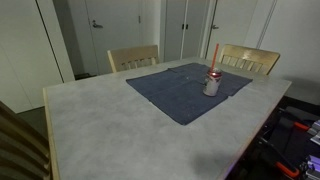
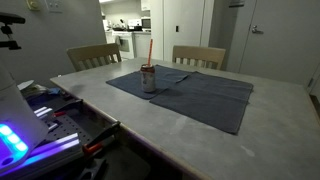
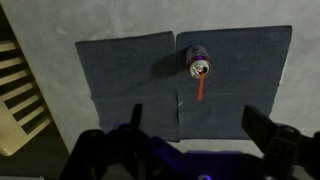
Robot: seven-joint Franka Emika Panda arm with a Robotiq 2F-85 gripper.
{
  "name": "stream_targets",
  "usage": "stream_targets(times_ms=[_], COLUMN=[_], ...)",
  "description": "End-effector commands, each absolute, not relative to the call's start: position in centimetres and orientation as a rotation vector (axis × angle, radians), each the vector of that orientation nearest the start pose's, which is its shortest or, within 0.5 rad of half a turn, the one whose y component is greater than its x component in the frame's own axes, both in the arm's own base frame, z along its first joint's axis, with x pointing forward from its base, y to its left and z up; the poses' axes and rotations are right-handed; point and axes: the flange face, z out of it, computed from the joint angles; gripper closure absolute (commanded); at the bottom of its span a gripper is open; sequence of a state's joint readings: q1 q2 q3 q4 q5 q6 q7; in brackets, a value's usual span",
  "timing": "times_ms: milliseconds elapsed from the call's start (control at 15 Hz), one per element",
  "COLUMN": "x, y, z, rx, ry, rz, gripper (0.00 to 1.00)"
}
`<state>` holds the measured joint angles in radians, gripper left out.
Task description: Remove the straw from the can and put it on the table
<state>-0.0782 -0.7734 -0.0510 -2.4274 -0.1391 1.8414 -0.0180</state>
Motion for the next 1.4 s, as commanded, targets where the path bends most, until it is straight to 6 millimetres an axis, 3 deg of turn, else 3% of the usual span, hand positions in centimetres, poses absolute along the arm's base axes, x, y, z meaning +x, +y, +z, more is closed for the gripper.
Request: stream_targets(times_ms=[0, 667, 1067, 1333], x=[33.0, 33.6, 34.8, 36.7], y=[-5.8, -5.5, -2.5, -2.1], z=[57.9, 57.3, 53.8, 49.7], rx=[-3.24, -3.228, -3.242, -3.225], ry=[0.122, 0.061, -0.047, -0.106], rz=[-0.291, -0.262, -0.149, -0.152], gripper=[0.0, 0.0, 0.0, 0.0])
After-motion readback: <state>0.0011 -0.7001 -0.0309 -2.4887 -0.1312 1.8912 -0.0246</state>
